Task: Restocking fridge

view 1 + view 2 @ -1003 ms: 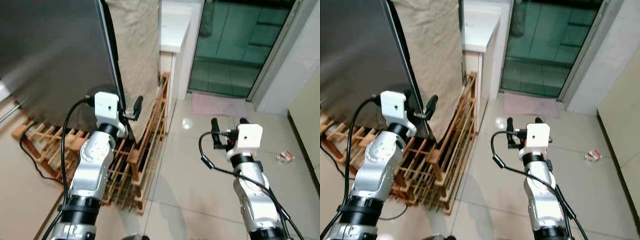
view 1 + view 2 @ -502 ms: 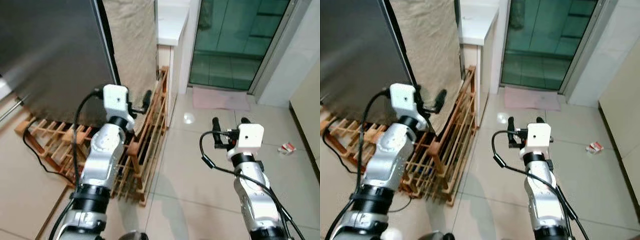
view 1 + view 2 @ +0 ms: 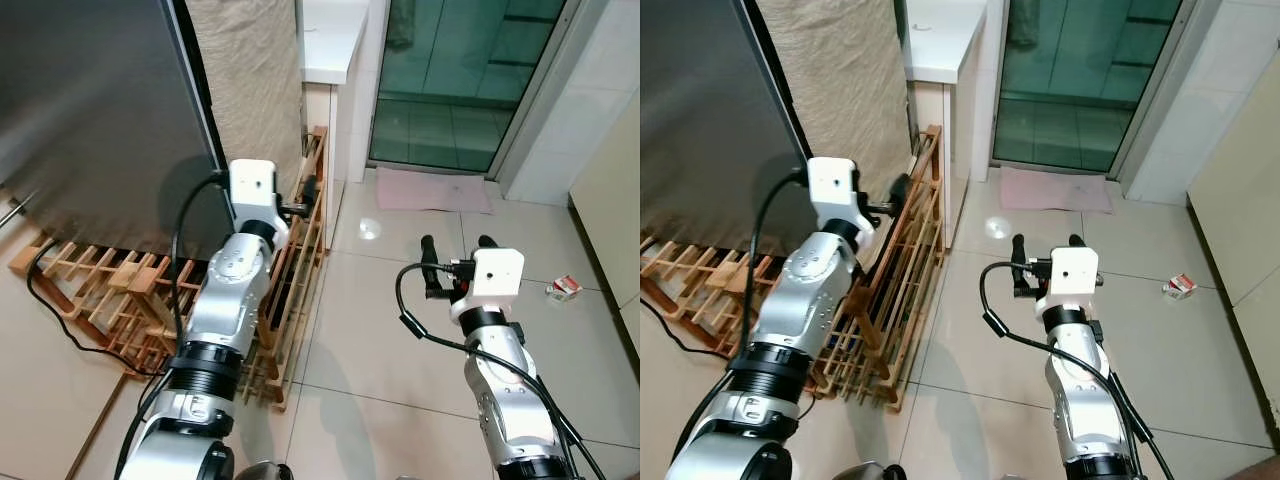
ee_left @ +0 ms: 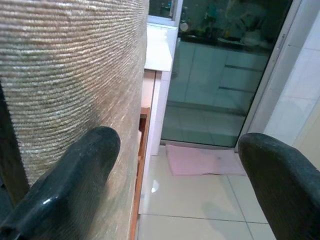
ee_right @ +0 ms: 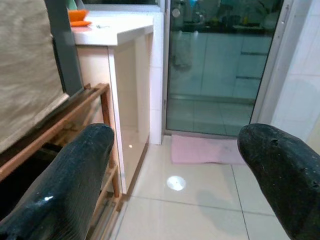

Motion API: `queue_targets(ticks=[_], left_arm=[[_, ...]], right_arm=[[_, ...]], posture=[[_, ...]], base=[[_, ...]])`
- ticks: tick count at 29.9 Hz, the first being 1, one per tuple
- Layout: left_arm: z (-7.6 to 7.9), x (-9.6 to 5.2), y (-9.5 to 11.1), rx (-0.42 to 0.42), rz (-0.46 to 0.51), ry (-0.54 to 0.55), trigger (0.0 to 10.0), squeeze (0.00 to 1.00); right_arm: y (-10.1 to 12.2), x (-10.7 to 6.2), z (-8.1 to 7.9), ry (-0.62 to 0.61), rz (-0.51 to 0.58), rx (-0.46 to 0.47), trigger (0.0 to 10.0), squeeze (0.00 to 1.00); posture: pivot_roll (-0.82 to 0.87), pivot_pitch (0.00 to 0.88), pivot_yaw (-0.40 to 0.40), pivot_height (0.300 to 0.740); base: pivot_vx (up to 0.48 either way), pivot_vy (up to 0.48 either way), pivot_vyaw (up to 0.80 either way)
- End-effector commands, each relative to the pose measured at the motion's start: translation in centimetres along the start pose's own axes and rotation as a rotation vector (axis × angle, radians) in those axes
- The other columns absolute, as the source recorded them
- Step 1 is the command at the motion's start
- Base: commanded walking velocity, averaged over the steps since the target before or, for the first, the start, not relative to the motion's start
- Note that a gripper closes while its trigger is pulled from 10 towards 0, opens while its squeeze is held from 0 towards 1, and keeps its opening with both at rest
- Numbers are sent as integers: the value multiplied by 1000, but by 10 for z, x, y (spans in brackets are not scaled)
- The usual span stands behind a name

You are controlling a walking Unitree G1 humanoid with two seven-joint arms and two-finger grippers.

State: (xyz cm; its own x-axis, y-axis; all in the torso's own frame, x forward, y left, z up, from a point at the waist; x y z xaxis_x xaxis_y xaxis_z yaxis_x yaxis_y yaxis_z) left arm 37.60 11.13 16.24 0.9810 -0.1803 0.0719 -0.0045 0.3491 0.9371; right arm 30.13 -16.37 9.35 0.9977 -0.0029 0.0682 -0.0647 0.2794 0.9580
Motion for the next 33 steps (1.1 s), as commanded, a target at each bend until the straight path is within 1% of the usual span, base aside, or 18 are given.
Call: queue_targets(ticks=[1,2,3,4,6,7,9,11,14,17,19,23,26,27,29,31,32,33], left_arm=[[-12,-5,4,2,8,41,10000,0],[-17,-12,-1,9,-2,45,10000,0],[-21,-19,-5,37,-12,43,10000,0],[-21,-19,-5,37,-12,43,10000,0],[-27,-25,-9,78,-14,44,10000,0],[-27,-25,-9,78,-14,44,10000,0],[-31,-29,-8,103,12,45,10000,0],[-33,-29,-6,117,25,49,10000,0],[-35,-25,-1,121,47,55,10000,0],[-30,-18,8,115,70,54,10000,0],[-29,-16,11,112,78,52,10000,0],[-20,-7,17,85,100,31,10000,0],[-9,-4,17,51,100,0,10000,0],[-9,-4,17,51,100,0,10000,0],[-1,-2,15,16,85,-16,10000,0],[12,2,9,-3,53,-52,10000,0],[23,4,4,-23,23,-90,10000,0],[39,6,-2,-43,-19,-147,10000,0]], right_arm=[[4,-1,3,-2,11,-18,10000,0],[3,-1,3,1,7,-20,10000,0],[2,-2,3,4,5,-21,10000,0],[2,-2,3,4,5,-21,10000,0],[2,-1,3,6,3,-22,10000,0],[2,-1,3,6,3,-22,10000,0],[2,1,3,8,5,-23,10000,0],[3,2,2,12,8,-23,10000,0],[4,4,0,19,12,-23,10000,0],[6,5,0,25,16,-24,10000,0],[6,6,0,26,17,-25,10000,0],[7,7,2,23,22,-29,10000,0],[8,7,3,21,23,-32,10000,0],[8,7,3,21,23,-32,10000,0],[7,7,3,23,22,-33,10000,0],[7,7,2,27,20,-34,10000,0],[6,7,2,30,17,-36,10000,0],[5,7,2,33,14,-37,10000,0]], posture=[[-89,0,36,740],[-82,0,33,740],[-76,0,30,740],[-76,0,30,740],[-69,0,27,740],[-69,0,27,740],[-64,0,23,740],[-60,0,18,740],[-58,0,12,740],[-62,0,10,740],[-62,0,9,740],[-72,0,10,740],[-77,0,11,740],[-77,0,11,740],[-75,0,8,740],[-72,0,5,740],[-72,0,5,740],[-72,0,5,740]], base=[[0,0,0],[0,0,0],[0,0,0],[0,0,0],[0,0,0],[0,0,0],[0,0,0],[0,0,0],[0,0,0],[0,0,0],[0,0,0],[0,0,0],[0,0,0],[0,0,0],[0,0,0],[0,0,0],[0,0,0],[0,0,0]])
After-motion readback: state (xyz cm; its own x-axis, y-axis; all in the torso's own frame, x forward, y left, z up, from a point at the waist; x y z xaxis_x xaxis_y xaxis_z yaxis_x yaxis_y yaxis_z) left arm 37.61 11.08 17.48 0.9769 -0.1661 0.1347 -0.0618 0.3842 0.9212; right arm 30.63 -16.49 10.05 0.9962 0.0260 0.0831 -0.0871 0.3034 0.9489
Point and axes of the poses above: a point about 5 cm out from each wrist's last joint towards the gripper, its own x axis pointing out of the wrist towards the gripper, its own y axis along the axis of the wrist's last joint, z = x × y, the point moved 3 cm from there along x, pointing out of the wrist towards the gripper, and after that the axes turned 14 degrees about -x, right-handed, at the moved point
